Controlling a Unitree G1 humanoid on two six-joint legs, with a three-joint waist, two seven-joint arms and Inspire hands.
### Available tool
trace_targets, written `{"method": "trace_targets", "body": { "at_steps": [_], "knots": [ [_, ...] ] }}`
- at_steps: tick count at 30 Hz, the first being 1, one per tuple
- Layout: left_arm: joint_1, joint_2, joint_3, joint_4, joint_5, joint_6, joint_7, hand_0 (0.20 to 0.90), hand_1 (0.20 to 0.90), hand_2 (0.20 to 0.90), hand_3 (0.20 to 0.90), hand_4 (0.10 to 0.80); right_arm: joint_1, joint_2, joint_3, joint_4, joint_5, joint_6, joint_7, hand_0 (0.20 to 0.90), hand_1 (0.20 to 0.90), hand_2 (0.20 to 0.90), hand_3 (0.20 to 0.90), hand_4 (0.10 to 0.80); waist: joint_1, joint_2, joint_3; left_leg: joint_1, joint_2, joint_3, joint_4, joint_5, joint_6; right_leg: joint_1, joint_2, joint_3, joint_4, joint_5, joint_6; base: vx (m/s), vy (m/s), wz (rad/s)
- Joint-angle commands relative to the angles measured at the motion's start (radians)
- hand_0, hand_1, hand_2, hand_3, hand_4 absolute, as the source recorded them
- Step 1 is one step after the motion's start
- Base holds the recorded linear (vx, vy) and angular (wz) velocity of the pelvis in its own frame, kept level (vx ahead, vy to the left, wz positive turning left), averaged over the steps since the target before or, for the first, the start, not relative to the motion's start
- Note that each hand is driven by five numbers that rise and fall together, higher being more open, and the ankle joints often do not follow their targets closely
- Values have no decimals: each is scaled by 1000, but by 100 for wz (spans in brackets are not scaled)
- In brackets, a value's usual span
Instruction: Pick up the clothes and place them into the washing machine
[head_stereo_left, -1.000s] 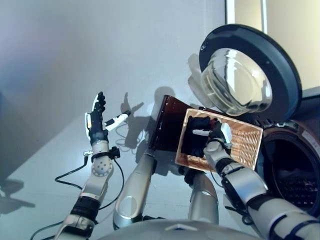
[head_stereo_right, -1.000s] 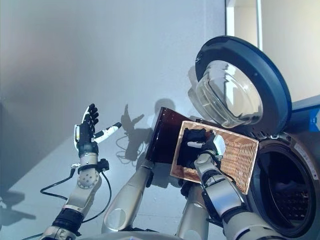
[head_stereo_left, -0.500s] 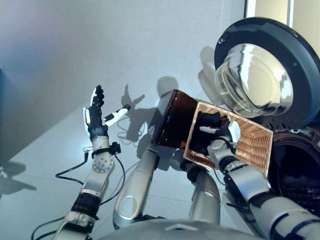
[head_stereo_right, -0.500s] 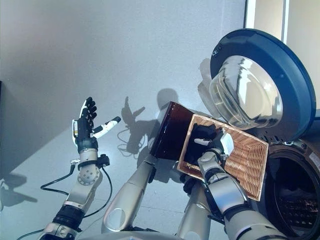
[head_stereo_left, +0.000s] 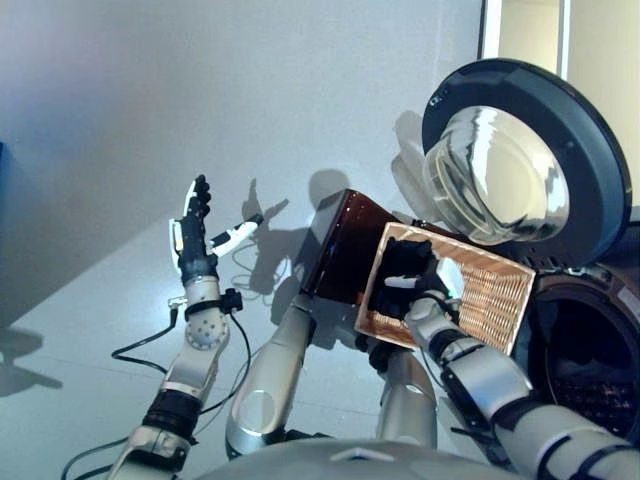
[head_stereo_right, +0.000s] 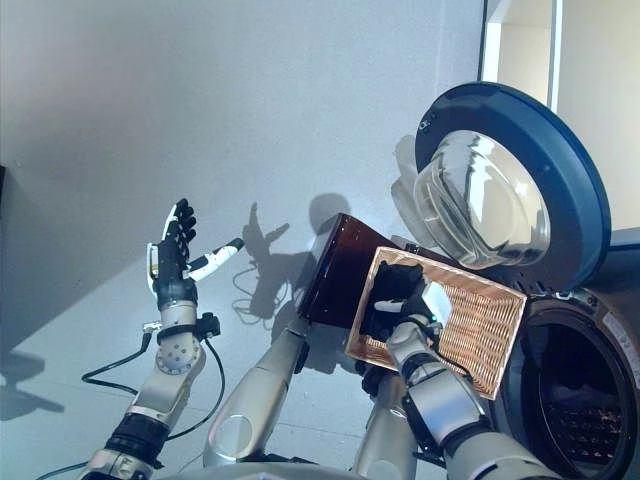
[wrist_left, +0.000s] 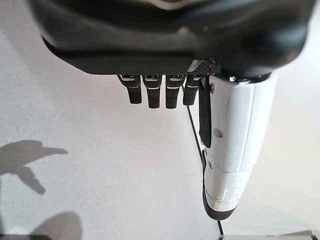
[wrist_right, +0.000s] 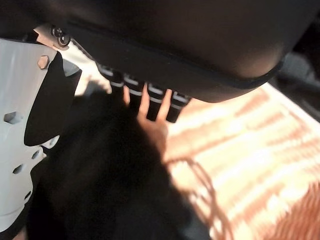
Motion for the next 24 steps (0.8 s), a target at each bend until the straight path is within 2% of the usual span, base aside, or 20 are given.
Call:
{"method": "trace_targets", "body": {
  "at_steps": [1, 7, 14, 16, 18, 19, 22, 23, 24],
  "knots": [
    [19, 41, 7, -132, 26, -78, 15, 900, 900, 900, 900, 800, 40, 29, 31, -24, -20, -20, -15, 900, 900, 900, 900, 800, 27, -27, -40, -23, -30, 4, -35, -8, -46, 134, 9, 22, -143, 60, 47, 0, 0, 0],
    [18, 48, 12, -134, 28, -72, 12, 900, 900, 900, 900, 800, 61, 40, 35, -15, -22, -19, -16, 900, 900, 900, 900, 800, 30, -31, -39, -18, -36, -17, -59, 9, -52, 146, 15, 1, -159, 58, 47, -8, -16, 8],
    [35, 51, 3, -138, 29, -71, 11, 900, 900, 900, 900, 800, 42, 21, 14, 16, -30, 0, -37, 900, 900, 900, 900, 800, 46, -6, -22, -30, -44, -28, -62, 17, -54, 135, 5, -13, -142, 49, 47, -10, -1, 4],
    [35, 54, 1, -137, 29, -70, 12, 900, 900, 900, 900, 800, 39, 13, 11, 20, -37, 7, -42, 807, 807, 807, 807, 733, 50, 3, -17, -33, -47, -27, -61, 18, -53, 131, 2, -13, -137, 49, 48, -10, 18, 7],
    [33, 58, -1, -141, 32, -72, 15, 900, 900, 900, 900, 800, 38, 7, 10, 23, -42, 12, -47, 807, 807, 807, 807, 733, 52, 11, -11, -37, -48, -27, -60, 20, -51, 123, 0, -12, -129, 47, 48, -14, 14, 5],
    [33, 58, -1, -141, 32, -71, 15, 900, 900, 900, 900, 800, 37, 7, 10, 23, -42, 12, -47, 760, 760, 760, 760, 700, 52, 10, -11, -38, -48, -27, -60, 20, -51, 122, 0, -12, -129, 47, 48, -30, 8, 4],
    [26, 62, -7, -156, 38, -73, 19, 900, 900, 900, 900, 800, 26, -7, 7, 30, -46, 21, -49, 730, 730, 730, 730, 678, 58, 27, 0, -58, -52, -27, -50, 21, -50, 101, -6, -9, -110, 43, 47, -31, 8, 3],
    [24, 64, -8, -162, 42, -73, 22, 900, 900, 900, 900, 800, 22, -12, 4, 33, -45, 22, -49, 595, 595, 595, 595, 582, 60, 32, 4, -66, -54, -27, -45, 21, -50, 94, -7, -8, -104, 41, 46, -29, 6, 5],
    [21, 65, -11, -167, 43, -73, 23, 900, 900, 900, 900, 800, 18, -19, 4, 35, -46, 23, -49, 543, 543, 543, 543, 545, 62, 37, 7, -75, -55, -28, -39, 21, -50, 86, -10, -10, -95, 36, 44, -34, 6, 6]
  ]
}}
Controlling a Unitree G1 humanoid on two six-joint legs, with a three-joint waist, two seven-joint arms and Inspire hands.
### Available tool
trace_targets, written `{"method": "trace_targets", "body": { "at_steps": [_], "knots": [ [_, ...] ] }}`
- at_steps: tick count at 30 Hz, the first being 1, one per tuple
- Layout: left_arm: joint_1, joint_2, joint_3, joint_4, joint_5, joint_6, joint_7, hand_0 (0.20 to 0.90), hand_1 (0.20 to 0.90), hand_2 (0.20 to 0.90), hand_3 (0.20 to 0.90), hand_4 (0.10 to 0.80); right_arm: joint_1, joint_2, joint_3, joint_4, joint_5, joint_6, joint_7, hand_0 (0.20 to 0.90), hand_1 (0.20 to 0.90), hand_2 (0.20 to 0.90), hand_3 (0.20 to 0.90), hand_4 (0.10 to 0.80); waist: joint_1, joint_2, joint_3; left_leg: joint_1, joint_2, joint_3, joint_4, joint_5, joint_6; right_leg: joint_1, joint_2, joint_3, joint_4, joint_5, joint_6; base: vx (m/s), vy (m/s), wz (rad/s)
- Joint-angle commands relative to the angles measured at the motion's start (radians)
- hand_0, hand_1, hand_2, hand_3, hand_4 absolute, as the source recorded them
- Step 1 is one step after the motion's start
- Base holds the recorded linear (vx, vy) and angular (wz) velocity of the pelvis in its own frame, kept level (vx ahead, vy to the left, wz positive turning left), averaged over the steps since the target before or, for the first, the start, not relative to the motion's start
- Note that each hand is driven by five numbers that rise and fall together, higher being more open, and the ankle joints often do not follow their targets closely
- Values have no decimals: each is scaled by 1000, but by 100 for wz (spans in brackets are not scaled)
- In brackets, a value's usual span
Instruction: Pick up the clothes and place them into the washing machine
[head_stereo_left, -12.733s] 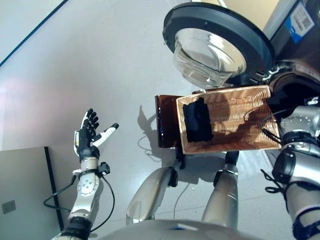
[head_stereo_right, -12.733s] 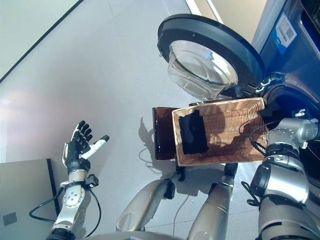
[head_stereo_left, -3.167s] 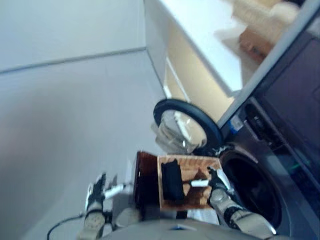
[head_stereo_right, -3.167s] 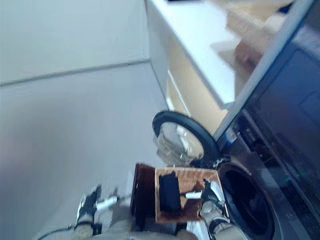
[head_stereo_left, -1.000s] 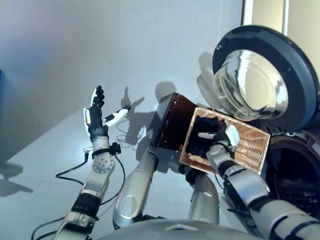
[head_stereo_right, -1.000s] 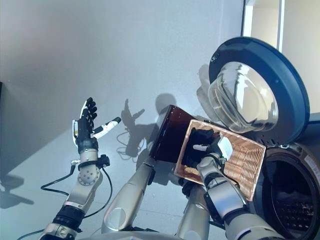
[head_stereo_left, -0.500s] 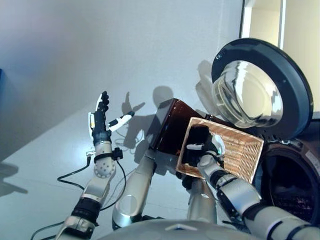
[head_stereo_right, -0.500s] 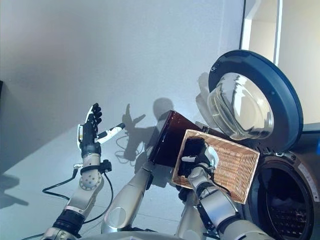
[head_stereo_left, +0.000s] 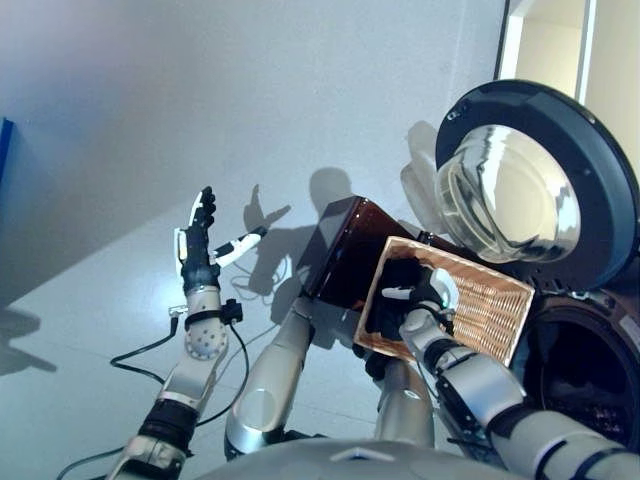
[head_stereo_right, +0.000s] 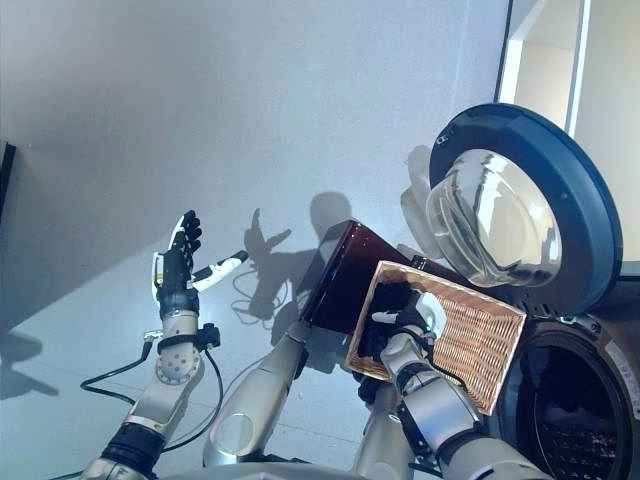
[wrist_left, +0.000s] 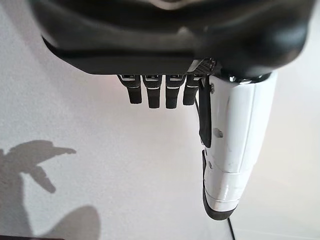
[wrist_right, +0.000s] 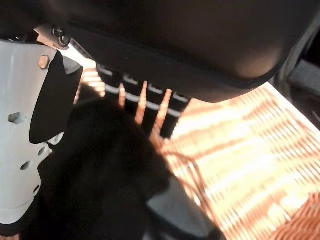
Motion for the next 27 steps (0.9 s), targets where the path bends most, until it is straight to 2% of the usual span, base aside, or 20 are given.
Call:
{"method": "trace_targets", "body": {
  "at_steps": [1, 2, 3, 4, 5, 6, 16, 22, 25, 27],
  "knots": [
    [-13, 36, -1, -170, 38, -74, 33, 900, 900, 900, 900, 800, -6, -20, -7, 7, -25, 18, -22, 527, 527, 527, 527, 533, 36, 51, 21, -83, -44, 14, 37, -16, -37, 71, -6, 26, -57, 28, 40, -22, 4, 7],
    [-14, 36, -2, -170, 38, -74, 33, 900, 900, 900, 900, 800, -6, -21, -8, 7, -25, 18, -22, 513, 513, 513, 513, 524, 36, 50, 20, -85, -44, 15, 38, -17, -37, 69, -6, 26, -55, 28, 40, -27, 5, 12],
    [-22, 36, -6, -171, 41, -73, 38, 900, 900, 900, 900, 800, -16, -29, -12, 11, -22, 23, -26, 458, 458, 458, 458, 484, 40, 58, 27, -103, -49, 12, 60, -23, -33, 52, -11, 28, -25, 15, 36, -26, 10, 15],
    [-26, 36, -7, -169, 41, -72, 39, 900, 900, 900, 900, 800, -18, -31, -15, 13, -22, 22, -27, 321, 321, 321, 321, 386, 39, 61, 28, -109, -50, 13, 68, -26, -32, 46, -12, 30, -15, 10, 35, -32, 15, 14],
    [-28, 36, -7, -167, 43, -68, 42, 900, 900, 900, 900, 800, -18, -32, -18, 13, -23, 22, -30, 280, 280, 280, 280, 357, 38, 64, 30, -117, -53, 12, 81, -30, -30, 38, -14, 32, -1, 6, 33, -13, 12, 8],
    [-30, 36, -7, -166, 44, -68, 44, 900, 900, 900, 900, 800, -16, -30, -19, 11, -24, 21, -32, 200, 200, 200, 200, 300, 36, 65, 30, -123, -54, 12, 89, -32, -29, 28, -16, 36, 12, 2, 32, -10, 17, 5],
    [-5, 40, 0, -172, 45, -71, 46, 900, 900, 900, 900, 800, 13, -45, -38, 24, -37, 42, -37, 200, 200, 200, 200, 300, 31, 69, 10, -101, -53, 5, 60, -23, -27, 39, -22, 35, 8, 4, 35, -1, 5, 1],
    [6, 44, 6, -148, 46, -72, 32, 900, 900, 900, 900, 800, 63, -87, -78, 25, -23, 41, -35, 200, 200, 200, 200, 300, 20, 54, -14, -41, -46, 8, 16, -11, -30, 92, -16, 36, -36, 19, 38, 6, -3, 0],
    [15, 42, 14, -130, 39, -74, 25, 900, 900, 900, 900, 800, 97, -118, -120, 33, -9, 37, -36, 200, 200, 200, 200, 300, 6, 42, -35, 1, -39, 16, -8, -7, -30, 136, -9, 40, -76, 32, 41, 43, -4, -3],
    [29, 40, 24, -96, 29, -75, 13, 900, 900, 900, 900, 800, 127, -165, -189, 26, 37, 12, -22, 200, 200, 200, 200, 300, -18, 30, -62, 49, -30, 32, -26, -8, -30, 184, -4, 50, -115, 46, 44, 63, 17, -10]
  ]
}}
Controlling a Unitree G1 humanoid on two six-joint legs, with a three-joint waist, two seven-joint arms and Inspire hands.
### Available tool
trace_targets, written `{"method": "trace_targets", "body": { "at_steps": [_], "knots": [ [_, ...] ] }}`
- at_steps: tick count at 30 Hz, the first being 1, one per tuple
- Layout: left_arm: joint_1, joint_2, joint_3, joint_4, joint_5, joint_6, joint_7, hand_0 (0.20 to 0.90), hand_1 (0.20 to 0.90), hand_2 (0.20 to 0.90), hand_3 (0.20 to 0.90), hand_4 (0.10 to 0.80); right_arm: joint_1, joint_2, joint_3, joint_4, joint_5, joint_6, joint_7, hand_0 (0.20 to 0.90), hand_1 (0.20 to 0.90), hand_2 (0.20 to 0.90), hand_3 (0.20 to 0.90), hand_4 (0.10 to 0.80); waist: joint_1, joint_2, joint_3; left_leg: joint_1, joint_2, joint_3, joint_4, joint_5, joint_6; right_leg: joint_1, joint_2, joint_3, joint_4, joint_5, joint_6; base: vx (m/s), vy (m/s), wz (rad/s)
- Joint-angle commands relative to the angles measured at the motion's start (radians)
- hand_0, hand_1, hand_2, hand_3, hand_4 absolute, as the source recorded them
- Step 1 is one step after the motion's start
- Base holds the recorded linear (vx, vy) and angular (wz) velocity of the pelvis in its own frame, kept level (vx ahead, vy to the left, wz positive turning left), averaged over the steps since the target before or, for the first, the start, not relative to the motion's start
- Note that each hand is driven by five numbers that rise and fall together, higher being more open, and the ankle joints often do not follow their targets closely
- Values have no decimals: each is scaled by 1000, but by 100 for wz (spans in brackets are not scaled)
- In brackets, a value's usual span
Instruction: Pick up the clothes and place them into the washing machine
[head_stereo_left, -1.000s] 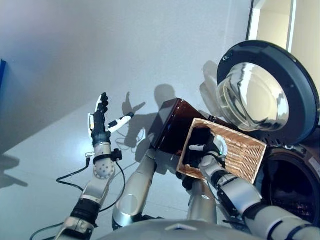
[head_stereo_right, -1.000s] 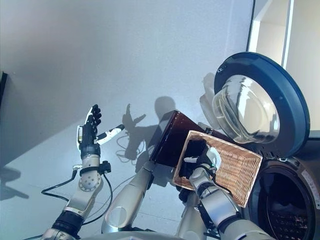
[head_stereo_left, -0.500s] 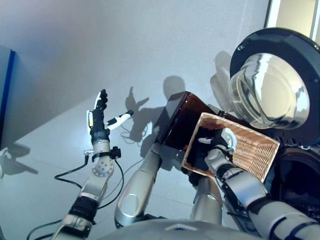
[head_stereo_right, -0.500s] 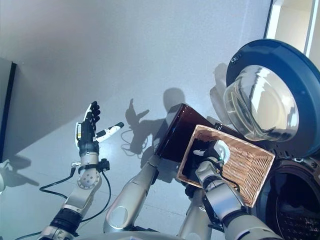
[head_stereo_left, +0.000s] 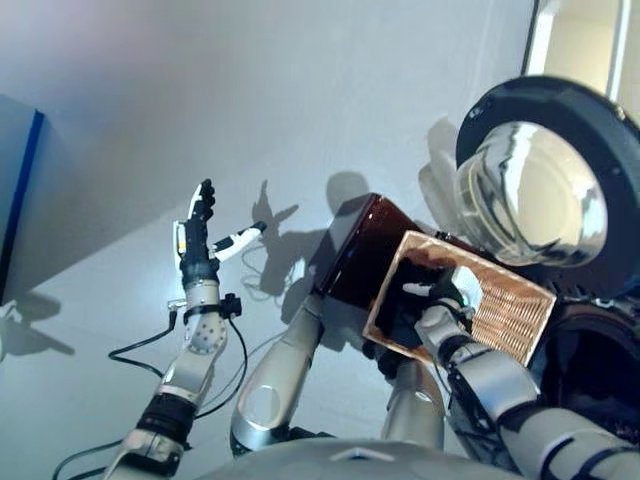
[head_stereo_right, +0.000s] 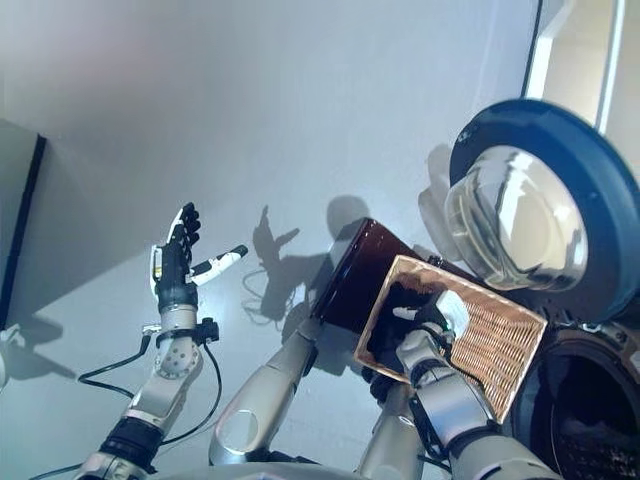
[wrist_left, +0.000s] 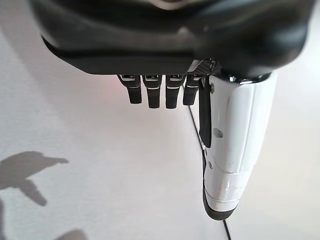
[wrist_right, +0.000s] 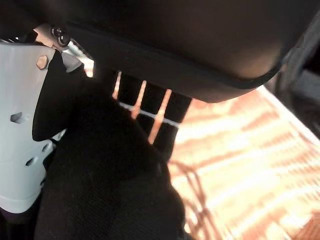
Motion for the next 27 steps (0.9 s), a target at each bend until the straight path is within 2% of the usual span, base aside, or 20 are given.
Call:
{"method": "trace_targets", "body": {
  "at_steps": [1, 3, 4, 7, 11, 12, 14, 16, 19, 20, 23, 27],
  "knots": [
    [30, 21, 26, -88, 21, -76, 7, 900, 900, 900, 900, 800, 113, -110, -73, 1, 67, -18, -7, 200, 200, 200, 200, 300, -16, -7, -84, -18, -15, 45, -17, -21, -30, 140, 24, 54, -179, 87, 46, 26, 6, -14],
    [31, 19, 33, -69, 11, -78, 4, 900, 900, 900, 900, 800, 126, -120, -90, -19, 92, -39, 9, 200, 200, 200, 200, 300, -28, -9, -95, 6, -9, 55, -34, -19, -31, 159, 28, 62, -204, 100, 50, -17, 43, -14],
    [32, 19, 39, -57, 5, -79, 0, 900, 900, 900, 900, 800, 139, -130, -104, -24, 104, -50, 13, 200, 200, 200, 200, 300, -36, -6, -100, 11, -4, 66, -44, 10, -27, 163, 32, 61, -229, 134, 45, -31, 87, -27],
    [50, 22, 63, -30, -8, -69, -17, 900, 900, 900, 900, 800, 160, -166, -196, -79, 225, -120, 39, 200, 200, 200, 200, 300, -88, -13, -134, 83, 11, 108, -86, 8, -27, 213, 43, 100, -292, 158, 54, 15, 45, -46],
    [65, 15, 86, -6, -29, -71, -38, 900, 900, 900, 900, 800, 179, -146, -295, -197, 444, -227, 98, 200, 200, 200, 200, 300, -135, -7, -153, 140, 27, 159, -119, 3, -24, 236, 54, 159, -340, 180, 63, 6, 32, -46],
    [64, 16, 86, -6, -29, -72, -38, 900, 900, 900, 900, 800, 180, -145, -295, -198, 445, -227, 98, 200, 200, 200, 200, 300, -133, -7, -155, 138, 27, 160, -122, 9, -24, 234, 55, 160, -344, 186, 62, -16, 45, -57],
    [73, 11, 99, 5, -37, -75, -44, 900, 900, 900, 900, 800, 213, -82, -344, -318, 631, -317, 155, 200, 200, 200, 200, 300, -168, 5, -160, 170, 41, 200, -130, -5, -20, 229, 57, 208, -354, 190, 66, -33, 56, -63],
    [70, 5, 102, 6, -42, -73, -47, 900, 900, 900, 900, 800, 219, -69, -359, -332, 679, -329, 172, 200, 200, 200, 200, 300, -172, 12, -162, 173, 44, 210, -135, -1, -19, 224, 58, 221, -358, 196, 66, -40, 34, -56],
    [70, -7, 108, 9, -59, -81, -49, 900, 900, 900, 900, 800, 224, -32, -402, -440, 815, -395, 209, 200, 200, 200, 200, 300, -197, 41, -159, 186, 44, 239, -146, -11, -14, 205, 60, 263, -356, 198, 68, -26, 55, -39],
    [69, -7, 108, 10, -60, -82, -50, 900, 900, 900, 900, 800, 224, -32, -402, -441, 816, -395, 209, 200, 200, 200, 200, 300, -196, 41, -159, 183, 45, 241, -147, -5, -14, 201, 61, 265, -358, 204, 67, -58, 43, -40],
    [58, -25, 86, 19, -82, -96, -49, 900, 900, 900, 900, 800, 196, 18, -422, -536, 924, -473, 227, 200, 200, 200, 200, 300, -214, 82, -140, 173, 50, 279, -127, -24, -4, 149, 72, 316, -335, 197, 65, -59, 68, -40],
    [39, -34, 59, 25, -104, -109, -46, 900, 900, 900, 900, 800, 162, 50, -418, -589, 951, -516, 219, 200, 200, 200, 200, 300, -223, 110, -111, 149, 55, 302, -102, -25, 1, 97, 82, 352, -300, 200, 57, -60, 17, -47]
  ]
}}
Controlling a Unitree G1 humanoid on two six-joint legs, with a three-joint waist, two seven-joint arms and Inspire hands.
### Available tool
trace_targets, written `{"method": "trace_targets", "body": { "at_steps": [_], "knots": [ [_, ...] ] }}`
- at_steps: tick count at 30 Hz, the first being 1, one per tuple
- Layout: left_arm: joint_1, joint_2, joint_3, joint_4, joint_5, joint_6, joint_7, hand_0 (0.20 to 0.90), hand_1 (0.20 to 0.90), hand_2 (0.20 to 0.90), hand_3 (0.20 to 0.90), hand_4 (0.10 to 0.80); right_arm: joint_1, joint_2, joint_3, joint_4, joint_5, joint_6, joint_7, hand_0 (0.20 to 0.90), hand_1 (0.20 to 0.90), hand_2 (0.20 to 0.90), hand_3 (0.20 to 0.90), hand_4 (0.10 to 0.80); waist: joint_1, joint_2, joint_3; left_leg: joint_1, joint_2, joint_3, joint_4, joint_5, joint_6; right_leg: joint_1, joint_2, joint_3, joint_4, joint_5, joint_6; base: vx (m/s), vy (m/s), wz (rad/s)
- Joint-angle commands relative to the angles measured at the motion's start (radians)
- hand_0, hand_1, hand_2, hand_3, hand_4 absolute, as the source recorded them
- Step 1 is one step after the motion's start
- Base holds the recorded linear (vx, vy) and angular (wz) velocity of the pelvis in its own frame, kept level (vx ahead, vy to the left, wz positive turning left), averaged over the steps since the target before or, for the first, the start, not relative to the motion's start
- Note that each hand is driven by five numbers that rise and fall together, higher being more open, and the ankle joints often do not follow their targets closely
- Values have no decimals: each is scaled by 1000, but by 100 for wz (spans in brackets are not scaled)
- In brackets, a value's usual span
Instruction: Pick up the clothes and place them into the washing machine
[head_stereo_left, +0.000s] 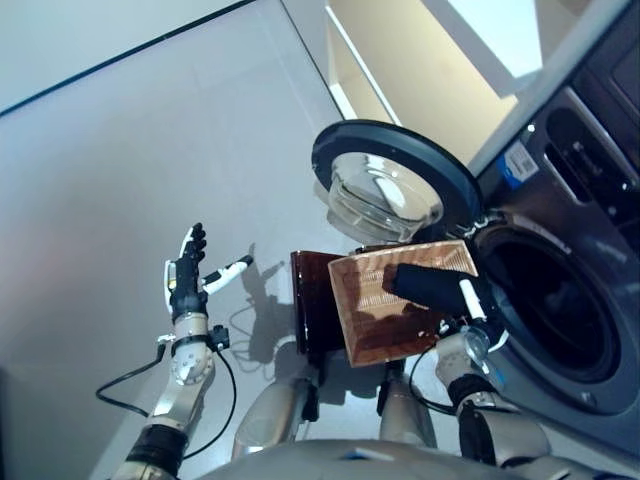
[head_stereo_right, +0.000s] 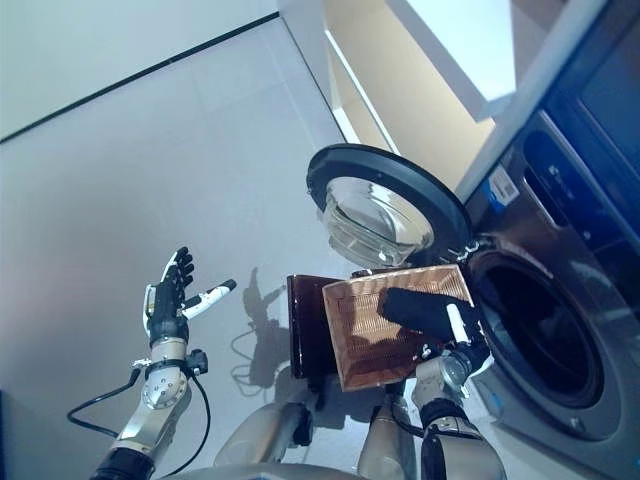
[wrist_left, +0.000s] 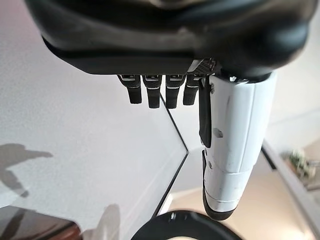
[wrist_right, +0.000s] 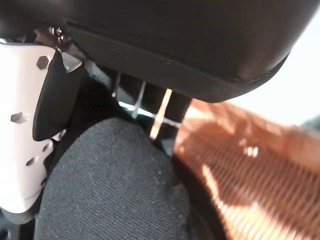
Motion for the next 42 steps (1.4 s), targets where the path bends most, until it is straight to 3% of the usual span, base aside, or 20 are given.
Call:
{"method": "trace_targets", "body": {
  "at_steps": [1, 3, 6, 8, 12, 23, 28, 31, 32, 33, 34, 35, 36, 39, 42],
  "knots": [
    [-61, 0, 18, -58, -12, -109, 22, 900, 900, 900, 900, 800, -60, -1, -9, -180, 28, -154, 4, 200, 200, 200, 200, 300, -15, 11, 38, -107, 15, -64, 106, -35, -73, -9, -6, 2, 47, -45, -8, -65, -16, -25],
    [-65, 0, 9, -58, -9, -109, 21, 900, 900, 900, 900, 800, -61, 14, -14, -199, 41, -172, 8, 200, 200, 200, 200, 300, -18, 17, 45, -123, 17, -64, 114, -29, -72, -27, -2, 5, 56, -41, -12, -64, -14, -9],
    [-91, 3, -16, -68, -13, -113, 37, 900, 900, 900, 900, 800, -101, 50, -37, -250, 67, -264, -35, 200, 200, 200, 200, 300, -34, 37, 88, -213, 15, -62, 238, -70, -63, -96, 6, 13, 162, -85, -29, -93, -33, 2],
    [-90, 4, -19, -78, -15, -113, 40, 900, 900, 900, 900, 800, -111, 55, -49, -255, 59, -276, -55, 200, 200, 200, 200, 300, -37, 41, 96, -241, 13, -64, 284, -89, -59, -119, 9, 17, 201, -100, -36, -60, -16, 4],
    [-75, 5, -18, -92, -35, -122, 44, 900, 900, 900, 900, 800, -160, 32, -101, -241, 41, -310, -123, 200, 200, 200, 200, 300, -41, 58, 95, -312, 16, -62, 384, -132, -54, -188, 17, 34, 292, -128, -50, -17, 2, 1],
    [-33, 6, 12, -108, -55, -142, 50, 900, 900, 900, 900, 800, -262, -104, -168, -221, -17, -322, -208, 200, 200, 200, 200, 300, -31, 93, 65, -302, 22, -41, 359, -150, -52, -213, 31, 65, 297, -143, -54, 33, 20, -11],
    [-23, 20, 24, -98, -59, -159, 39, 900, 900, 900, 900, 800, -360, -292, -215, -181, -72, -300, -260, 200, 200, 200, 200, 300, -13, 122, 40, -265, 19, -45, 281, -126, -62, -193, 29, 65, 254, -142, -48, 65, -15, -3],
    [-22, 48, 31, -121, -59, -169, 27, 900, 900, 900, 900, 800, -482, -516, -171, -79, -85, -249, -272, 200, 200, 200, 200, 300, 14, 152, 31, -258, 14, -52, 227, -93, -78, -197, 20, 59, 229, -136, -47, -4, -10, 2],
    [-25, 41, 30, -123, -60, -168, 25, 900, 900, 900, 900, 800, -497, -532, -162, -62, -77, -248, -264, 200, 200, 200, 200, 300, 14, 159, 31, -259, 13, -53, 223, -90, -78, -200, 20, 58, 229, -136, -47, -57, -39, 14],
    [-13, 63, 42, -142, -56, -176, 19, 900, 900, 900, 900, 800, -590, -674, -96, -8, -76, -214, -253, 200, 200, 200, 200, 300, 34, 174, 29, -280, 12, -56, 229, -82, -86, -235, 18, 56, 244, -142, -52, -67, -55, 17],
    [-7, 66, 58, -147, -72, -176, 19, 900, 900, 900, 900, 800, -653, -727, -38, 11, -75, -197, -236, 200, 200, 200, 200, 300, 44, 177, 29, -309, 14, -52, 250, -89, -86, -261, 21, 62, 267, -148, -59, -69, -54, 11],
    [-8, 63, 60, -147, -72, -176, 19, 900, 900, 900, 900, 800, -660, -730, -31, 16, -72, -198, -233, 444, 444, 444, 444, 475, 43, 178, 29, -314, 15, -51, 253, -90, -86, -266, 22, 63, 270, -149, -59, -77, -92, 8],
    [0, 79, 89, -170, -75, -172, 28, 900, 900, 900, 900, 800, -729, -801, 40, -2, -64, -173, -203, 900, 900, 900, 900, 800, 51, 171, 35, -355, 21, -45, 320, -103, -91, -306, 29, 70, 328, -161, -67, -51, -70, 6],
    [15, 63, 131, -175, -91, -167, 38, 900, 900, 900, 900, 800, -763, -824, 92, -82, -102, -167, -201, 900, 900, 900, 900, 800, 30, 162, 32, -404, 30, -38, 390, -130, -101, -360, 33, 84, 396, -181, -73, -19, -102, 1],
    [15, 56, 137, -170, -114, -174, 42, 900, 900, 900, 900, 800, -757, -780, 102, -102, -122, -165, -203, 900, 900, 900, 900, 800, 25, 157, 26, -393, 31, -33, 371, -134, -99, -358, 41, 83, 393, -182, -72, 55, -7, 3]
  ]
}}
